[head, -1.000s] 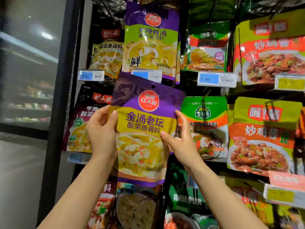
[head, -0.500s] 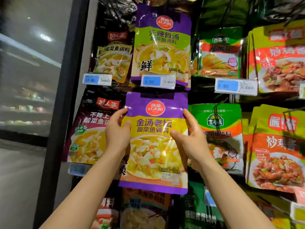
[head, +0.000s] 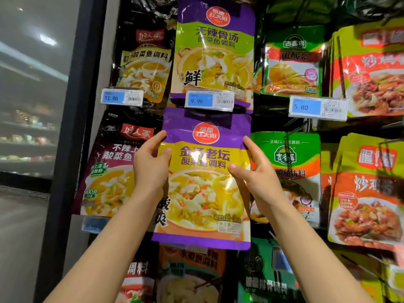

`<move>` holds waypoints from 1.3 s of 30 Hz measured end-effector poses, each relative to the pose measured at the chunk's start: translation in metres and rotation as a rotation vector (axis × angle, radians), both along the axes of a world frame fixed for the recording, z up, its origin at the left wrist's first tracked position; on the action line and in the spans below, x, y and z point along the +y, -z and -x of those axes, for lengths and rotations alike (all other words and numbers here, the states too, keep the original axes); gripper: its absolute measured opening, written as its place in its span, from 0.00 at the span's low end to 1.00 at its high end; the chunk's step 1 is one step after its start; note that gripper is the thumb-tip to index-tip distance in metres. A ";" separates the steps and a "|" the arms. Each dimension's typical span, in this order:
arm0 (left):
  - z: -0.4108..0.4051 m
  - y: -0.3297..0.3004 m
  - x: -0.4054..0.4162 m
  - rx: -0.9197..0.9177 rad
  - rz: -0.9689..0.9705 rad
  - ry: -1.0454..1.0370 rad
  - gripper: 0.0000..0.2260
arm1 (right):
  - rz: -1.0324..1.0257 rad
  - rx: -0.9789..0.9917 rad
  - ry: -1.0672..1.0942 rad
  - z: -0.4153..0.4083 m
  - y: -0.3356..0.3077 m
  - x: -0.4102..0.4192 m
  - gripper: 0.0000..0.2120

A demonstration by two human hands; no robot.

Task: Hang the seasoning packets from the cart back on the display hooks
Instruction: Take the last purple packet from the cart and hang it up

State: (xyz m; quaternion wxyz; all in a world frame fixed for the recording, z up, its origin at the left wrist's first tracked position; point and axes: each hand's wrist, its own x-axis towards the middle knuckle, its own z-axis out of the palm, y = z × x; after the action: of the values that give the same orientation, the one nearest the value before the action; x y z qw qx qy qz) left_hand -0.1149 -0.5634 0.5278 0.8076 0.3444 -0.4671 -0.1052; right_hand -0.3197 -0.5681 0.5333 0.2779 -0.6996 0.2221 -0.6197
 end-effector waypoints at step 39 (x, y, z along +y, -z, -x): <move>-0.004 -0.028 -0.013 -0.324 -0.208 -0.324 0.17 | -0.110 0.105 0.121 -0.002 -0.012 -0.012 0.36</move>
State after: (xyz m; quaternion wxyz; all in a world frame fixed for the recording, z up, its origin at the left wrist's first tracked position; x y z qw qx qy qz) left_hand -0.1112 -0.5764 0.5556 0.6888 0.5085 -0.5155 0.0348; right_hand -0.3175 -0.5804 0.5451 0.2657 -0.7000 0.3120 -0.5848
